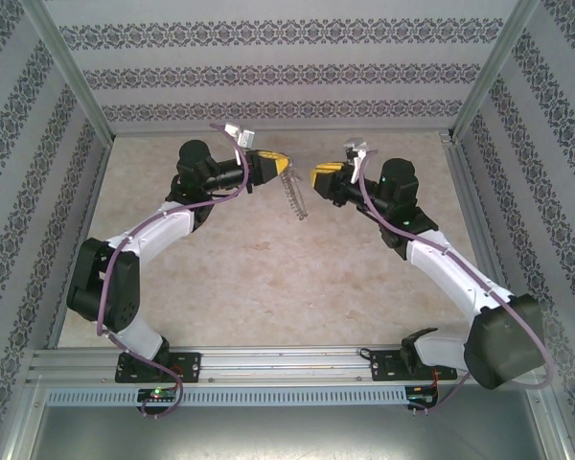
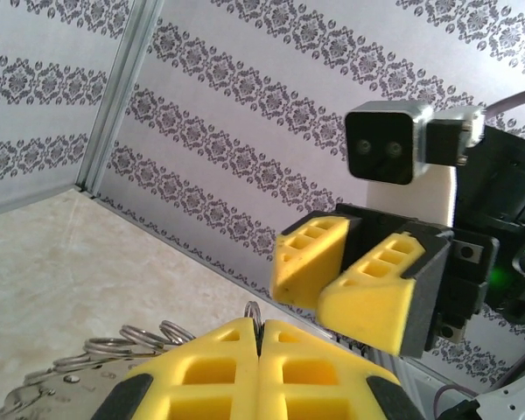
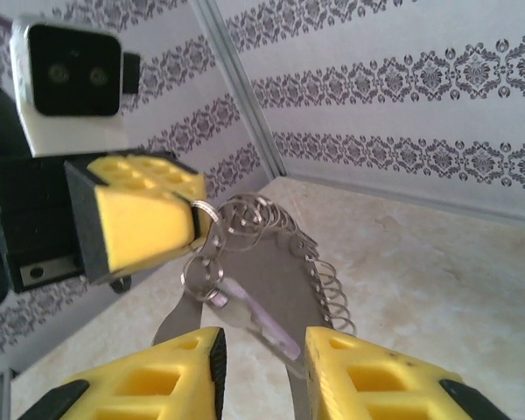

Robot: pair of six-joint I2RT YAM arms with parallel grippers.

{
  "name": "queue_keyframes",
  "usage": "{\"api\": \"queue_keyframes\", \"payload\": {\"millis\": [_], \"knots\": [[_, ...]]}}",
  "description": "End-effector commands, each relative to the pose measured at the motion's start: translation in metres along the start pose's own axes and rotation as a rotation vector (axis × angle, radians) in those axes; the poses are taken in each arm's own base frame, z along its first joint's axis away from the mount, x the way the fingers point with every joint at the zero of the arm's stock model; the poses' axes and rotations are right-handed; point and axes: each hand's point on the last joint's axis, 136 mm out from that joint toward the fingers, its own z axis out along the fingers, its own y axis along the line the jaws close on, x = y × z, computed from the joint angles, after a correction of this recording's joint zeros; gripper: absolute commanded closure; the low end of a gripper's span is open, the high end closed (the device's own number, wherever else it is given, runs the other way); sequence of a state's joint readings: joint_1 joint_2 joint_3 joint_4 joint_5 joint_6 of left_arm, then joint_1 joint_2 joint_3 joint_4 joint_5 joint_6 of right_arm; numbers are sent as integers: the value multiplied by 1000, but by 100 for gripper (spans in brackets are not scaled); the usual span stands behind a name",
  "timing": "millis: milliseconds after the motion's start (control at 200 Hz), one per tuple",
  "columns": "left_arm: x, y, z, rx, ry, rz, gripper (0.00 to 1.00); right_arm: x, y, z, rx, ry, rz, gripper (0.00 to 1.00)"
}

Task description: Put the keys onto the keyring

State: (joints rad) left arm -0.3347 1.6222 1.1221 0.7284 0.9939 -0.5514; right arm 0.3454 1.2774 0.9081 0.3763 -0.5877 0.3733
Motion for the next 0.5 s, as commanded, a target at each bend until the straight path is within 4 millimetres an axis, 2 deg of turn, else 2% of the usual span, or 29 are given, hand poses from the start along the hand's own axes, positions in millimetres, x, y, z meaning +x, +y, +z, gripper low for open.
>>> {"api": "queue_keyframes", "payload": {"millis": [0,205,495], "knots": [[-14,-19,2,69,-43,71,100,-29,-4,4,-23,-113,85,67],[-14,-18,2,75,-54,63,100,-42,3,11,-129,-172,149,67],[-14,-18,3,79,-48,55,100,-44,20,23,-263,-197,183,67]]}}
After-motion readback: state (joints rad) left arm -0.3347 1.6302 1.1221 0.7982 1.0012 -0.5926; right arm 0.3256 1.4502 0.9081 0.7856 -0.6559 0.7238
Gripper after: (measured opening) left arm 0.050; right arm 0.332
